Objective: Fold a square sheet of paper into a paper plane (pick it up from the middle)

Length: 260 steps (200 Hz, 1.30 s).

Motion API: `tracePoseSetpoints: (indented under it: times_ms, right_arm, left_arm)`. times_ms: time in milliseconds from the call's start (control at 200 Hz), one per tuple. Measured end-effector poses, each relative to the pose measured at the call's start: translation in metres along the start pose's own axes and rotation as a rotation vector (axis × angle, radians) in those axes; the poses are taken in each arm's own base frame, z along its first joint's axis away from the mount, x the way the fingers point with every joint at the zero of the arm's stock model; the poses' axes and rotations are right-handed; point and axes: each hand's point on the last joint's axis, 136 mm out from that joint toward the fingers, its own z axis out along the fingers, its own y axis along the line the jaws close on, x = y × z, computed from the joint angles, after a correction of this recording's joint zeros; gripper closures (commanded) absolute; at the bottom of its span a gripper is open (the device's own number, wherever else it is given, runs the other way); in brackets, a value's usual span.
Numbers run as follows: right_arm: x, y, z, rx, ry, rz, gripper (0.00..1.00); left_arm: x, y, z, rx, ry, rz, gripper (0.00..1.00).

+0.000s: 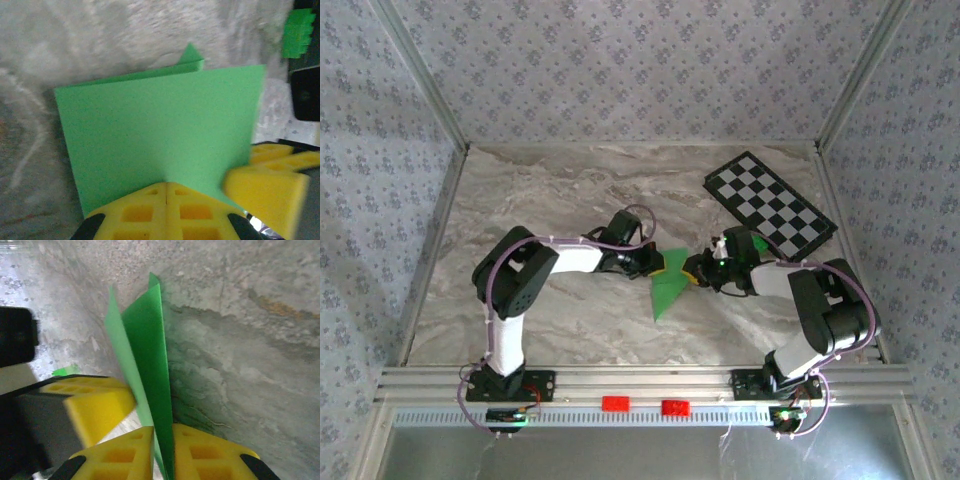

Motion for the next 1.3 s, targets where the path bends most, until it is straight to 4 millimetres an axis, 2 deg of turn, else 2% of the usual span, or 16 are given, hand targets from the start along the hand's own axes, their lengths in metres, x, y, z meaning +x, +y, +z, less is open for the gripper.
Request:
tracePoseSetpoints:
  times_ms: [210, 545, 725, 870, 950, 1299]
  right_arm:
    - [0.004, 0.006, 0.001, -0.027, 0.045, -0.027, 0.72]
    - [-0.007, 0.014, 0.009, -0.050, 0.108, -0.083, 0.70]
    - [-0.005, 0.010, 0.014, -0.033, 0.156, -0.100, 0.74]
    - [-0.003, 0.008, 0.013, -0.010, 0.179, -0.130, 0.90]
    - [-0.001, 0.005, 0.012, 0.001, 0.187, -0.143, 0.96]
    - [0.001, -0.007, 0.005, 0.044, 0.142, -0.114, 0.98]
  left_arm:
    - [0.000, 0.005, 0.003, -0.009, 0.003, -0.005, 1.00]
    - [0.003, 0.007, 0.004, -0.002, 0.008, 0.009, 1.00]
    - [0.002, 0.005, 0.004, 0.008, 0.005, 0.014, 1.00]
    - [0.001, 0.005, 0.005, 0.015, -0.001, 0.020, 1.00]
    - [0.002, 0.006, 0.005, 0.015, -0.001, 0.020, 1.00]
    - [0.002, 0.013, -0.005, -0.012, -0.052, 0.020, 1.00]
